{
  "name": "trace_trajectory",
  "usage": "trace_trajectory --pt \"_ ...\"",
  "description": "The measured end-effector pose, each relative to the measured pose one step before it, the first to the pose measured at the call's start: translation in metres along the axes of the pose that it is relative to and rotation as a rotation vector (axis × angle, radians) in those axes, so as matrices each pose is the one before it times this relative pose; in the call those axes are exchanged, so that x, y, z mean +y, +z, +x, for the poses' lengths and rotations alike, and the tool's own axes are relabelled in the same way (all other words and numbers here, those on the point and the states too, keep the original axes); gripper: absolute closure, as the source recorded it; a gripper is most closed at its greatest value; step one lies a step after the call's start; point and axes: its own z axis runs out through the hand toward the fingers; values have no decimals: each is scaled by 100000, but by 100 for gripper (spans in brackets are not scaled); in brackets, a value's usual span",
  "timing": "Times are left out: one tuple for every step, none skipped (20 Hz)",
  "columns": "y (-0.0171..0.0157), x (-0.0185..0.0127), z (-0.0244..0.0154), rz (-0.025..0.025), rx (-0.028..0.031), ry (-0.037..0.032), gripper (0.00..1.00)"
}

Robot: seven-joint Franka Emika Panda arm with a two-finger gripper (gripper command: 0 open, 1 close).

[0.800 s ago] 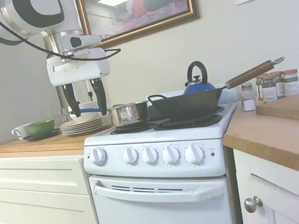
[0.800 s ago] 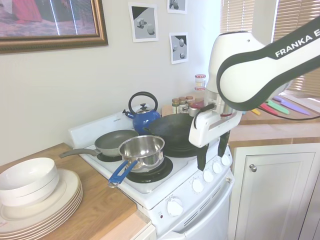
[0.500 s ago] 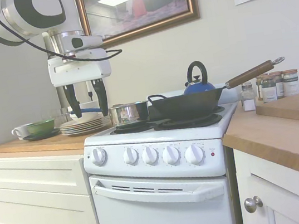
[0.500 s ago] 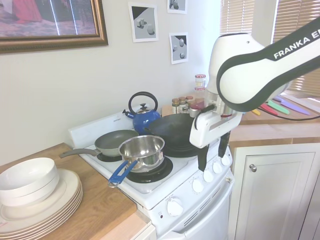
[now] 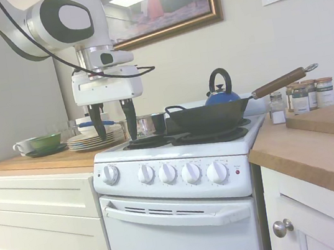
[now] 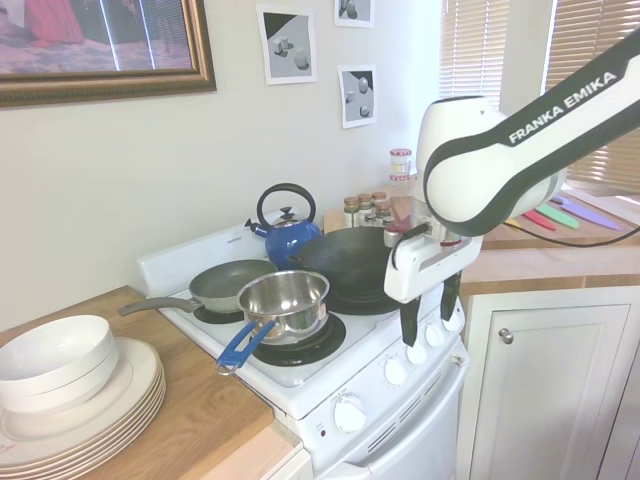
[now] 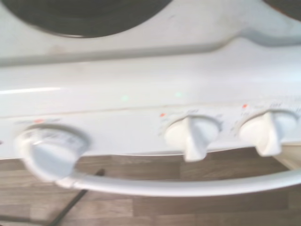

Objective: Turn on the stove on the top left

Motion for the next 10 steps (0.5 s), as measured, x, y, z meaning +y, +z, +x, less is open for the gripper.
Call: trace_trajectory --pt "391 -136 492 -727 113 -79 100" --pt "369 -139 543 -497 164 49 100" --pt "308 -76 523 -484 415 -3 100" --pt "284 -13 451 -620 232 146 100" --pt "220 -31 423 -335 65 306 100" --pt "170 -28 371 -109 227 333 100" --pt "178 -55 345 -96 242 323 100" --pt "221 -42 295 -220 57 442 100" --pt "326 11 231 -252 -9 283 100" --pt "392 38 180 -417 103 220 100"
